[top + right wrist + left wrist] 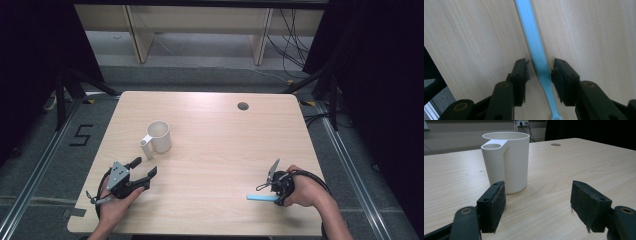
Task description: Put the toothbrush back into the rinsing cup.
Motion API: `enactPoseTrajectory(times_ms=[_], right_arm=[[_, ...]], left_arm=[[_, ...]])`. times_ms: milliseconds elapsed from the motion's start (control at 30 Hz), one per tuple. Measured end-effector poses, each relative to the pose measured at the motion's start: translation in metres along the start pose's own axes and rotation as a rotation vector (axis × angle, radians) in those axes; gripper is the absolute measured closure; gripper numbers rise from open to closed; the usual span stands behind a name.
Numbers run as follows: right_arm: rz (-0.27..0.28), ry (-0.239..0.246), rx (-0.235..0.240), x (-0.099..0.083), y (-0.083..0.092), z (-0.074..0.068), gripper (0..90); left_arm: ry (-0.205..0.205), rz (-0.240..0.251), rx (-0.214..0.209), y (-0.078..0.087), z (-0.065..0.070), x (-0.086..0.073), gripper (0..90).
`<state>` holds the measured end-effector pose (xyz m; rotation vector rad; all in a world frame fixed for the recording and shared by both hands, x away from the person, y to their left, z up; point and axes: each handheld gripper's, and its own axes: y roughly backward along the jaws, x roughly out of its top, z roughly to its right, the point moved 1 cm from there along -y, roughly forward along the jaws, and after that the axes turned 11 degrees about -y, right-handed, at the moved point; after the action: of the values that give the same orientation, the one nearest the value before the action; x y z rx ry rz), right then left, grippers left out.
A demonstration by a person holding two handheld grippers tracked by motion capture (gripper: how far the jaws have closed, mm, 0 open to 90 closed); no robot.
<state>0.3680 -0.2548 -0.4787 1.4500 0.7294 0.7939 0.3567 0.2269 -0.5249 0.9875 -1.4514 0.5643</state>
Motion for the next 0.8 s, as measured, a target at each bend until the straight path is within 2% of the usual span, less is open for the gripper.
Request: enactPoseTrajectory(times_ms=[33,67,100,133,167,200,267,333,367,400,433,467,533,667,700,733,767,800], right_arm=[[-0.008,-0.004,-0.001,-0.0001,0.0001,0.0,64.0],[-0.006,0.018,0.001,0.0006,-0.0012,0.0011,64.5],[-0.012,0.0,0.01,0.0009,-0.0015,-0.0005,65.4],[-0.017,0.022,0.011,0.0016,-0.0022,0.0011,65.6],[-0.029,0.012,0.002,0.0019,-0.0022,0.0,66.0],[-0.024,0.017,0.013,0.0015,-0.0035,0.0013,66.4],[-0.024,0.049,0.013,0.0028,-0.0043,0.003,67.4],[-0.031,0.044,0.01,0.0034,-0.0041,0.0021,67.7],[-0.046,0.015,0.004,0.004,-0.0032,-0.0003,68.7],[-0.046,0.015,0.004,0.004,-0.0032,-0.0003,68.7],[-0.054,0.04,-0.005,0.0052,-0.0033,0.0004,70.6],[-0.054,0.04,-0.005,0.0052,-0.0033,0.0004,70.6],[-0.053,0.073,-0.018,0.0055,-0.004,0.0019,72.8],[-0.07,0.058,-0.025,0.0066,-0.003,-0.0019,75.2],[-0.073,0.097,-0.024,0.0077,-0.004,-0.0016,78.1],[-0.073,0.097,-0.024,0.0077,-0.004,-0.0016,78.1],[-0.073,0.143,-0.017,0.0091,-0.0044,0.0001,78.8],[-0.088,0.121,-0.026,0.0093,-0.0035,-0.0024,78.9]], left_arm=[[-0.001,0.0,0.0,0.0,0.0,0.0,28.0],[-0.001,0.0,-0.001,-0.0001,0.0001,0.0,28.0],[-0.001,0.0,-0.001,-0.0001,0.0001,0.0,28.0],[-0.001,0.0,-0.001,-0.0001,0.0001,0.0,28.1],[-0.001,0.0,-0.001,-0.0001,0.0,0.0,28.0],[-0.001,0.0,-0.001,-0.0001,0.0,0.0,28.1],[0.0,0.002,-0.003,-0.0001,-0.0001,0.0,28.0],[0.0,0.001,-0.002,-0.0001,-0.0001,0.0,28.1],[0.0,0.001,-0.003,-0.0001,0.0,0.0,28.0],[0.0,0.001,-0.003,-0.0001,0.0,0.0,28.0],[0.0,0.002,-0.003,-0.0001,-0.0001,0.0,28.0],[0.0,0.002,-0.003,-0.0001,-0.0001,0.0,28.0],[0.0,0.001,-0.001,-0.0001,0.0,0.0,28.1],[-0.003,0.002,-0.001,-0.0001,0.0001,0.0,28.1],[0.001,0.002,-0.001,0.0,0.0001,0.0,28.1],[0.001,0.003,-0.001,0.0001,0.0001,0.0,28.1],[0.001,0.004,0.0,0.0002,0.0002,-0.0001,28.1],[-0.002,0.002,-0.001,0.0001,0.0002,0.0,28.0]])
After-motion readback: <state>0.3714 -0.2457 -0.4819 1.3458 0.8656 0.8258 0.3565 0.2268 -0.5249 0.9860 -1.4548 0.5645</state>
